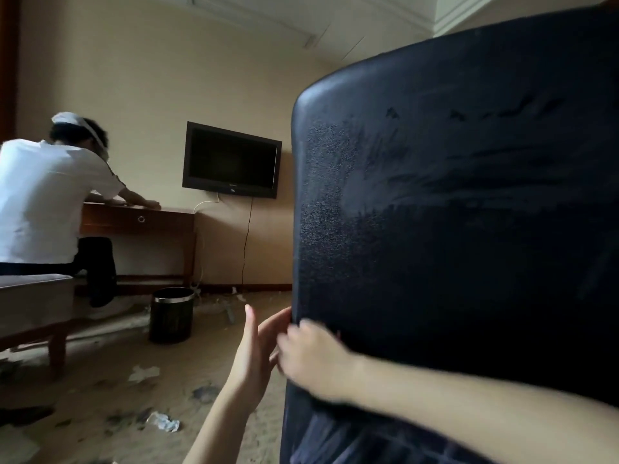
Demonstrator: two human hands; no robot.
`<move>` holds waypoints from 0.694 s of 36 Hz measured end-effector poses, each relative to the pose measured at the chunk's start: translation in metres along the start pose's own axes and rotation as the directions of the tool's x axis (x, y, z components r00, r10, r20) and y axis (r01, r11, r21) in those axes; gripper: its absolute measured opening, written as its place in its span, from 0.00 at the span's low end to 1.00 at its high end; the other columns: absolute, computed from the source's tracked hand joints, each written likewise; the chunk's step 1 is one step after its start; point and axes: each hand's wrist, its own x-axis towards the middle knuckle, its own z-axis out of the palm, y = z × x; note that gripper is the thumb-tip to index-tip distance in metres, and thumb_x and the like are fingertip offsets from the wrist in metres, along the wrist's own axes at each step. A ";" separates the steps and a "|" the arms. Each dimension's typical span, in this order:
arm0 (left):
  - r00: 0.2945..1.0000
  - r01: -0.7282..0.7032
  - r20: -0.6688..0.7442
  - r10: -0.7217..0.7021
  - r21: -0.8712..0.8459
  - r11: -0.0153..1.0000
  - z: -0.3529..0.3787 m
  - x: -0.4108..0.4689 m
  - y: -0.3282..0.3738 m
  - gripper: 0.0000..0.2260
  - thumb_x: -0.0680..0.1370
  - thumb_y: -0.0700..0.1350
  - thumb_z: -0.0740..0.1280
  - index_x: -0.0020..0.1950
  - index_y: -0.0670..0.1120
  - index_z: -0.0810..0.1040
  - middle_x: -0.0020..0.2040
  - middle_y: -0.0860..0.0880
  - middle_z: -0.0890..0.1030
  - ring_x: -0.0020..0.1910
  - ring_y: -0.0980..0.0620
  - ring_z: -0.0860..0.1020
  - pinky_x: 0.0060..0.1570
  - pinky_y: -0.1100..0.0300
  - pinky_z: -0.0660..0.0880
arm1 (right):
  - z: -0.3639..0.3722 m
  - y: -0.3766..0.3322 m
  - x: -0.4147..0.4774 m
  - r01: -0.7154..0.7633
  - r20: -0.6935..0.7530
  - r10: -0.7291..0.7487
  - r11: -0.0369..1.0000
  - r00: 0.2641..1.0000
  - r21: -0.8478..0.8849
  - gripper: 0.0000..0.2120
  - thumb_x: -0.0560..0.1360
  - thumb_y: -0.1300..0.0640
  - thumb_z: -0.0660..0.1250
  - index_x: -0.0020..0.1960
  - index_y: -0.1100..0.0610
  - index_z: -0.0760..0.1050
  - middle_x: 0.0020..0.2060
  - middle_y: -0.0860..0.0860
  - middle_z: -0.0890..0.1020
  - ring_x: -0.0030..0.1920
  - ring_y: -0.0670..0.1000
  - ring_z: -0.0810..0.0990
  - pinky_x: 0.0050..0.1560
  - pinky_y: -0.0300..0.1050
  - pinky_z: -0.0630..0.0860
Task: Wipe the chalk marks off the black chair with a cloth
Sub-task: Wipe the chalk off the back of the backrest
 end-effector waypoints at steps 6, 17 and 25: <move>0.997 0.039 -0.059 -0.043 -0.073 0.997 -0.006 0.001 -0.001 0.36 0.72 0.70 0.44 0.67 0.49 0.72 0.62 0.51 0.79 0.64 0.53 0.73 0.72 0.46 0.57 | -0.069 0.124 0.083 -0.326 -0.263 0.274 0.928 0.925 -0.179 0.09 0.67 0.62 0.60 0.36 0.54 0.79 0.34 0.51 0.78 0.35 0.52 0.77 0.36 0.44 0.70; 0.990 -0.007 -0.144 -0.008 -0.103 0.995 -0.005 0.006 -0.016 0.36 0.76 0.68 0.44 0.76 0.46 0.59 0.65 0.46 0.77 0.66 0.48 0.73 0.71 0.45 0.60 | 0.007 -0.003 0.028 -0.315 0.101 0.320 0.947 0.942 -0.064 0.07 0.67 0.54 0.69 0.37 0.56 0.83 0.33 0.50 0.79 0.34 0.51 0.76 0.38 0.43 0.69; 0.983 0.108 -0.147 -0.106 0.005 0.994 -0.015 -0.007 -0.021 0.34 0.78 0.65 0.46 0.68 0.42 0.72 0.63 0.46 0.78 0.62 0.51 0.75 0.66 0.53 0.65 | 0.023 -0.060 0.001 -0.398 0.452 0.323 0.914 0.832 0.079 0.13 0.49 0.45 0.77 0.25 0.52 0.80 0.25 0.46 0.75 0.27 0.46 0.73 0.33 0.39 0.68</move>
